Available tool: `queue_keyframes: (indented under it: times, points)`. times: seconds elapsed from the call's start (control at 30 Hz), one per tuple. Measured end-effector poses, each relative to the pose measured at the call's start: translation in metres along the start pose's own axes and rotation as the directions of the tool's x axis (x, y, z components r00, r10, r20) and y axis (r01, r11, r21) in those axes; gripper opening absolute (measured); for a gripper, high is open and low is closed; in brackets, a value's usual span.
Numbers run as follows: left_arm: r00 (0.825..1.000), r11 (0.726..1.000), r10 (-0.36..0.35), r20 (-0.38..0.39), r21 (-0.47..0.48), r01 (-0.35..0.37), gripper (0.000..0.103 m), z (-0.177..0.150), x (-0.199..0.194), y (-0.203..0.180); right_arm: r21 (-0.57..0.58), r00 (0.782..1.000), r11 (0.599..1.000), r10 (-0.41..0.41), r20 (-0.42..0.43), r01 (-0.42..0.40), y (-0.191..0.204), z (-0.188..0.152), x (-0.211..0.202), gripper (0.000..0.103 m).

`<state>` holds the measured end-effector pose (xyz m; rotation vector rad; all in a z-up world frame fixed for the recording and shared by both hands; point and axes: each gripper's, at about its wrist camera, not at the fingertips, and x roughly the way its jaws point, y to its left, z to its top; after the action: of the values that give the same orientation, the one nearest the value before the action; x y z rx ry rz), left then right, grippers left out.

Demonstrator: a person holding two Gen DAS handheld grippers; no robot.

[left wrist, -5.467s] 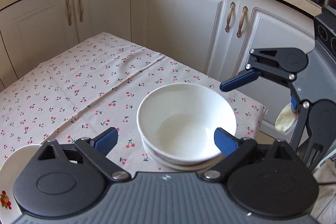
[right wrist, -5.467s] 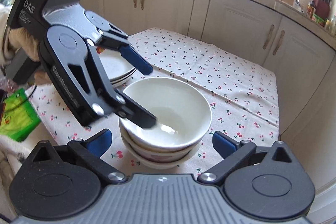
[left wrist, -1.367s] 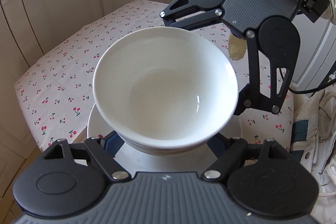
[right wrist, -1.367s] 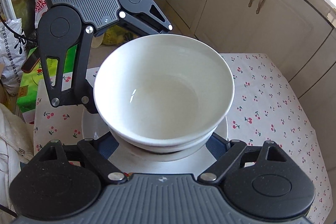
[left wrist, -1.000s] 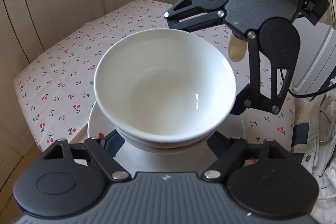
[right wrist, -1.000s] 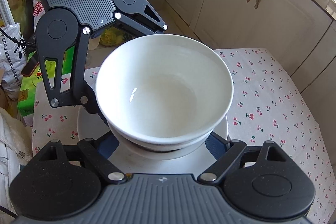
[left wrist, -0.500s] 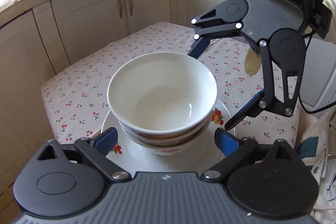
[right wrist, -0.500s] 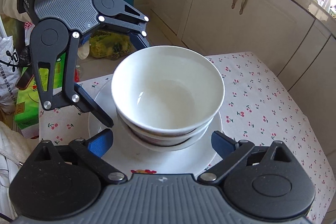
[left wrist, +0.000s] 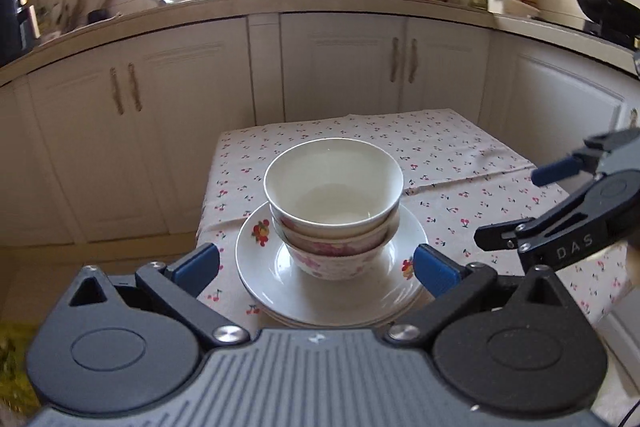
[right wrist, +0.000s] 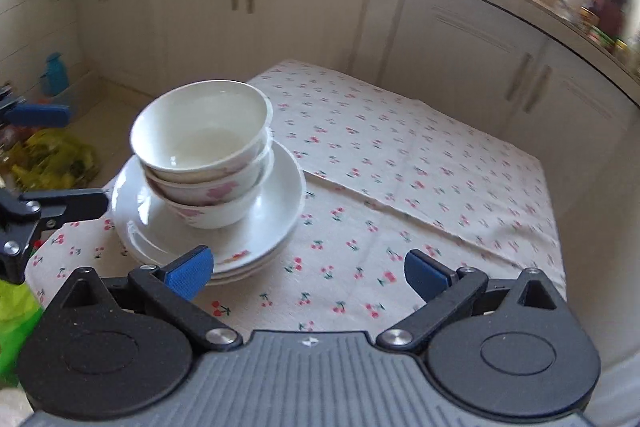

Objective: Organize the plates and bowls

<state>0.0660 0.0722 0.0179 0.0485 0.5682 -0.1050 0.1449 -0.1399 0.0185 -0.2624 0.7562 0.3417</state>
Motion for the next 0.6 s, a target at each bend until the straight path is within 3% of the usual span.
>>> queue_keyframes:
  times: [0.17, 0.37, 0.6]
  points:
    - [0.997, 0.997, 0.071, 0.042, -0.031, -0.069, 0.102, -0.009, -0.031, -0.03, 0.165, 0.999, 0.985, -0.045, 0.021, 0.041, -0.006, -0.032, -0.035, 0.103]
    - [0.996, 0.995, 0.061, 0.067, -0.078, -0.056, 0.102, -0.016, -0.06, -0.045, 0.169, 0.99, 0.98, -0.119, 0.074, 0.105, 0.003, -0.054, -0.073, 0.103]
    - [0.995, 0.993, 0.086, 0.059, -0.085, -0.081, 0.102, -0.019, -0.071, -0.055, 0.18, 0.984, 0.977, -0.137, 0.113, 0.115, 0.007, -0.061, -0.094, 0.103]
